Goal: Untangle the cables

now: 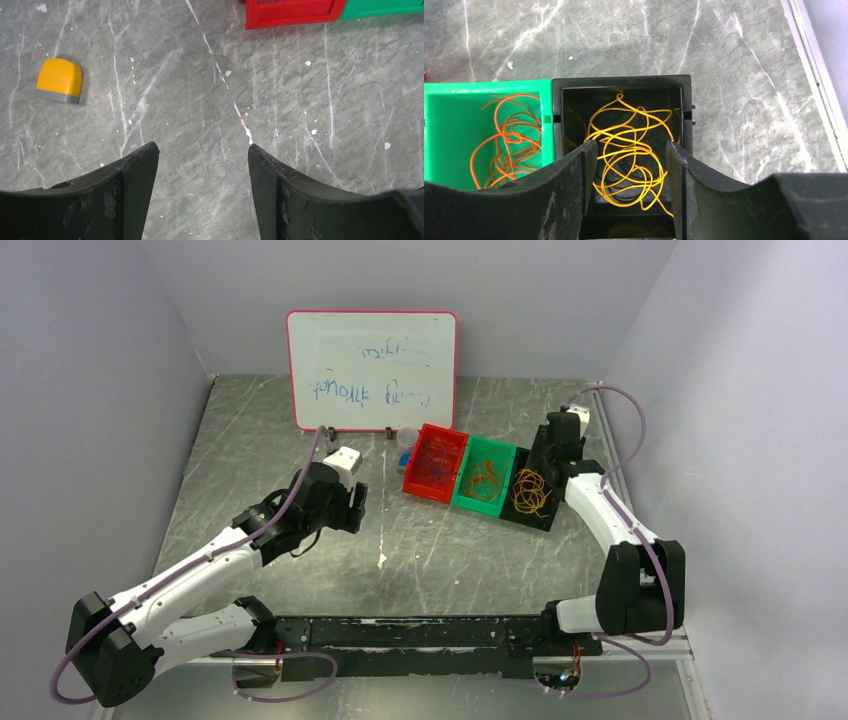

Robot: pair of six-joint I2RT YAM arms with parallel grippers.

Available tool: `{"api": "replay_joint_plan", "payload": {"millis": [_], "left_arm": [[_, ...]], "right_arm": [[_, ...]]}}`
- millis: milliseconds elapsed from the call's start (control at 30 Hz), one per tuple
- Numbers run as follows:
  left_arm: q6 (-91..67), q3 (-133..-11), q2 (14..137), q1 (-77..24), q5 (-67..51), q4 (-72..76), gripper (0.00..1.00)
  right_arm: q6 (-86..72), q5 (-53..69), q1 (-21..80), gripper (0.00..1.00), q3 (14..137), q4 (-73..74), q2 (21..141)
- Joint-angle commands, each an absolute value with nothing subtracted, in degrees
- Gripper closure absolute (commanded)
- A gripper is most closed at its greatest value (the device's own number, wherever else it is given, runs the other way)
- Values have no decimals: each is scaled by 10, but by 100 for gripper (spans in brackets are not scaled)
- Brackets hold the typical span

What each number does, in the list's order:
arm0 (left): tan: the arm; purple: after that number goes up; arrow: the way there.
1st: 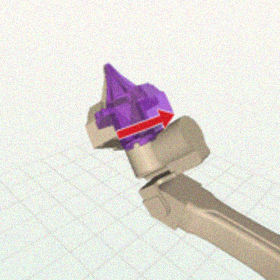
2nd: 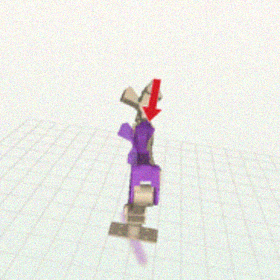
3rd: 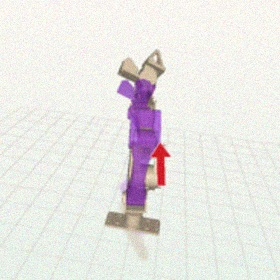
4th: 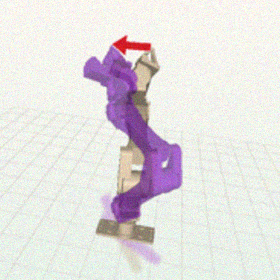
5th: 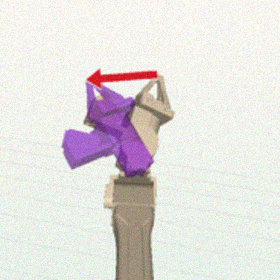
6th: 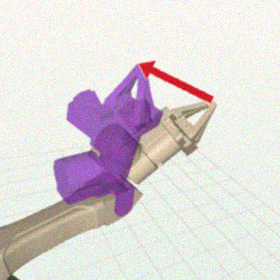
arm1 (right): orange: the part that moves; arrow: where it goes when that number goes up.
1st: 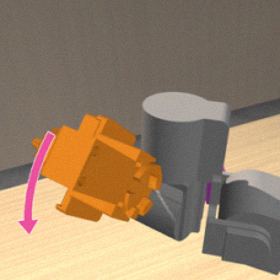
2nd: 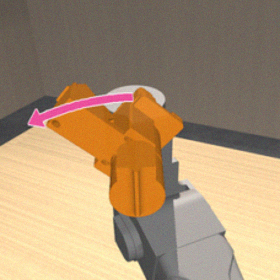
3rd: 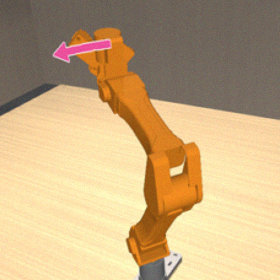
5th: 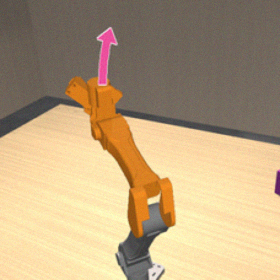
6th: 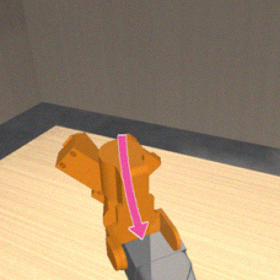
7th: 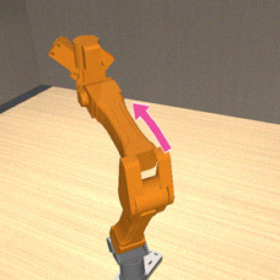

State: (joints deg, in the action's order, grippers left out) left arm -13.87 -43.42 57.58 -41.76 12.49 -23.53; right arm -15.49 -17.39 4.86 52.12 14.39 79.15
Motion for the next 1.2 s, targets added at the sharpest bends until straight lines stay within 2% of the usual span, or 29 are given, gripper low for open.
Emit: {"api": "replay_joint_plan", "payload": {"millis": [0, 200, 300, 333, 467, 633, 700, 800, 1167], "left_arm": [[-137, -434, 570, -411, 130, -215, 29], [-153, -431, 559, -403, 144, -211, 26], [-164, -434, 557, -365, 140, -214, 24], [-167, -435, 555, -345, 132, -212, 24], [-177, -443, 543, -238, 99, -211, 22], [-185, -448, 481, -168, 120, -226, 17], [-181, -444, 440, -165, 137, -228, 7], [-186, -438, 379, -165, 169, -244, 1], [-200, -413, 207, -166, 217, -281, 0]], "right_arm": [[-162, -170, 43, 42, 527, 164, 752], [-178, -61, 44, 34, 499, 115, 673], [-220, 3, 46, 29, 499, 120, 654], [-231, 19, 47, 26, 498, 122, 650], [-247, 21, 59, 1, 470, 93, 610], [-221, -13, 60, 0, 457, 99, 553], [-200, -23, 60, 0, 447, 94, 523], [-175, -17, 60, 0, 439, 102, 483], [-129, 31, 61, 0, 415, 89, 411]]}}
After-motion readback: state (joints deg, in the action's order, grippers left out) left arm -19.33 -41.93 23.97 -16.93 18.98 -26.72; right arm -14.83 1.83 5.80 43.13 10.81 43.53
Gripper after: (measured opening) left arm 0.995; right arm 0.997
